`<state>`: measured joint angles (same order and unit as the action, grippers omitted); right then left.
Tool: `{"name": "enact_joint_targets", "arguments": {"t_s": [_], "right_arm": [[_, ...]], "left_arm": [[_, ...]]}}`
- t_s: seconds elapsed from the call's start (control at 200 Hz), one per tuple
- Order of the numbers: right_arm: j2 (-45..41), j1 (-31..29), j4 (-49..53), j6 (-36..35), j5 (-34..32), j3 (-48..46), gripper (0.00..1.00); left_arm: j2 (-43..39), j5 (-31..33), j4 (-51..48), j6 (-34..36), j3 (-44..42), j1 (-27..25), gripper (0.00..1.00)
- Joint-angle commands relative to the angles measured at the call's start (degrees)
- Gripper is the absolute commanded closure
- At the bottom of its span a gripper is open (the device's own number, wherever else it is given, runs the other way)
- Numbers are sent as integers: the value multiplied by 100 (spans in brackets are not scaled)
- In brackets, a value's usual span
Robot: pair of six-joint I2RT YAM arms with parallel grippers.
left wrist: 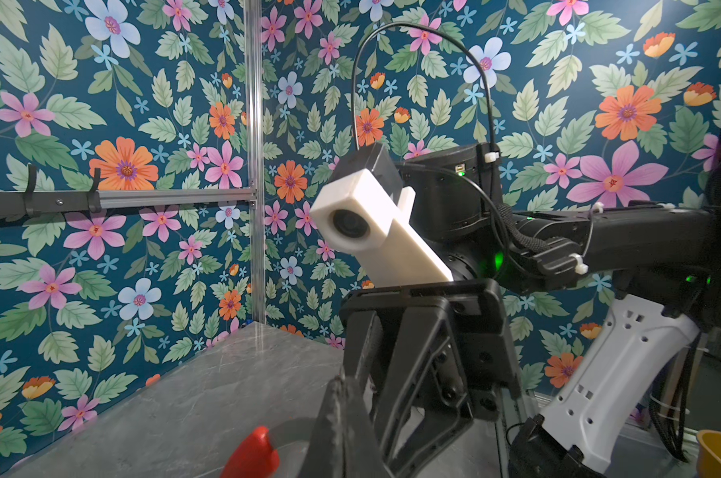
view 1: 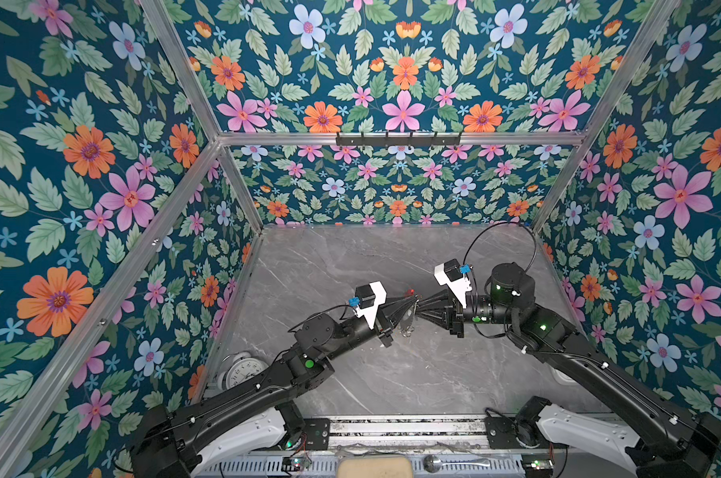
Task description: Remove the keys from the keyring
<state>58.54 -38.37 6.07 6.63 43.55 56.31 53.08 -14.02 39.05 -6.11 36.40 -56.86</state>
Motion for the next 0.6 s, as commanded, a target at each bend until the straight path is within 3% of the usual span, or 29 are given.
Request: {"name": "enact_joint_targets", "arguments": {"t_s": [0.0, 0.185, 0.295, 0.595], "right_arm": [[42, -21, -191, -9, 89, 24, 81], [77, -30, -255, 13, 137, 22, 86], [86, -30, -237, 31, 202, 28, 100], [21, 90, 824, -275, 360, 344, 100]], "left_arm": [[5, -85, 296, -75, 1, 8, 100], [3, -125, 314, -110, -10, 26, 100], [-4, -146, 314, -127, -13, 44, 100], [-149, -373, -53, -92, 29, 138, 100]]}}
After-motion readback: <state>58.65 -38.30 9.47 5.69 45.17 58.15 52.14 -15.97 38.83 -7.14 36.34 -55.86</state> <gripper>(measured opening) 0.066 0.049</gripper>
